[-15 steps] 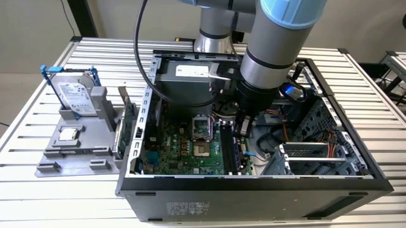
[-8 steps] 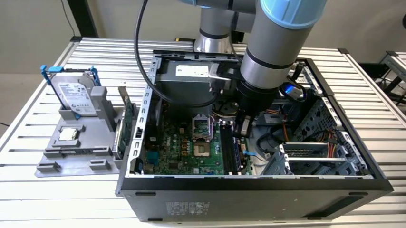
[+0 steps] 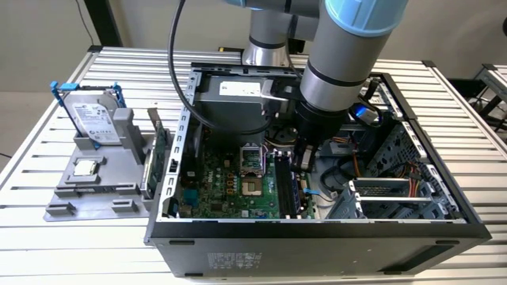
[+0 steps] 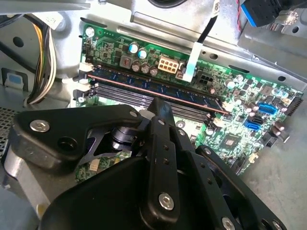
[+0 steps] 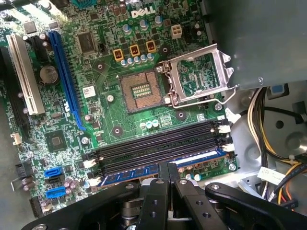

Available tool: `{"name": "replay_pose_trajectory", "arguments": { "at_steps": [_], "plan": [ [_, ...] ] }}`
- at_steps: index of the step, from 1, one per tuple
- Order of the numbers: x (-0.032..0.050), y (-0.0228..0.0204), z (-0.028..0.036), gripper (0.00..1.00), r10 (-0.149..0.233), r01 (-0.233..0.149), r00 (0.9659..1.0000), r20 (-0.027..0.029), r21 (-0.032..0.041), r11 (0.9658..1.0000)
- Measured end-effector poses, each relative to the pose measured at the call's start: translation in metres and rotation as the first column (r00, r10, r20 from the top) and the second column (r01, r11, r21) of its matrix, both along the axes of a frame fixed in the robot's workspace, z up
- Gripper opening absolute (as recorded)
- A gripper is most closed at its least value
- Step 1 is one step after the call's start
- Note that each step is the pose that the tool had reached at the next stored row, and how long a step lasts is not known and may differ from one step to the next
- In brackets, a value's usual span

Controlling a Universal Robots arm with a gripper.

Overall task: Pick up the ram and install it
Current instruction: 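Press down the ram until it locks into place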

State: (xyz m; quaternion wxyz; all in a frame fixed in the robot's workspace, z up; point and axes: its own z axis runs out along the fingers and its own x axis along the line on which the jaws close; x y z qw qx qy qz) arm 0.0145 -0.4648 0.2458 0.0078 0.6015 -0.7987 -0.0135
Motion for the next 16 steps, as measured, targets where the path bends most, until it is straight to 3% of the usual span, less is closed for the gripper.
{"name": "replay_pose_trajectory", "arguments": {
  "at_steps": [10,13,16],
  "plan": [
    [0.0011,0.0,-0.0006,0.0,0.023,-0.023,0.9997,-0.0001,-0.0003,0.9997],
    [0.002,0.0,-0.0014,0.0,0.052,-0.052,0.9986,0.0,0.0001,0.9986],
    [0.0021,0.0,-0.0028,0.0,0.096,-0.096,0.9954,0.0,-0.0002,0.9954]
  ]
}}
